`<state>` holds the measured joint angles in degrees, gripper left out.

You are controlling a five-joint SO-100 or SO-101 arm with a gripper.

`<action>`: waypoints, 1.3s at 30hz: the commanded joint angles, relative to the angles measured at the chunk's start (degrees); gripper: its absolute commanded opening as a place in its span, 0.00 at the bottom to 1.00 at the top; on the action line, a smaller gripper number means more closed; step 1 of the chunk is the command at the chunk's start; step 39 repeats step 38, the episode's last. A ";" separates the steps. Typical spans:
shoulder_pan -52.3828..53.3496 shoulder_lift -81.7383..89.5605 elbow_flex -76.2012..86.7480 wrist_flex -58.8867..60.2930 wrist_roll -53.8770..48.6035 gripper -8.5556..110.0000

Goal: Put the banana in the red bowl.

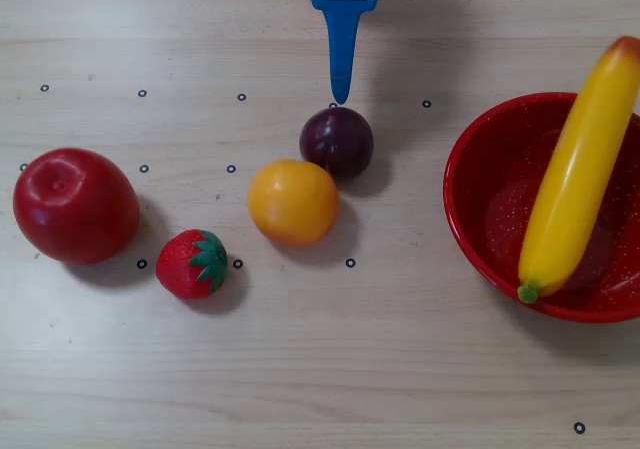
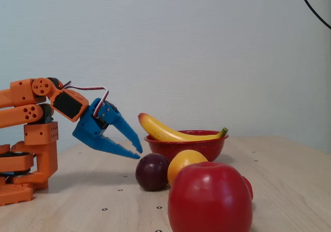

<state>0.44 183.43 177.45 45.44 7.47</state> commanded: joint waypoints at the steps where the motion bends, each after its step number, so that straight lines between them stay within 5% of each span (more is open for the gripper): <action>1: 1.14 0.35 1.23 -1.41 -3.43 0.07; 39: 3.60 1.58 1.32 4.83 -8.17 0.07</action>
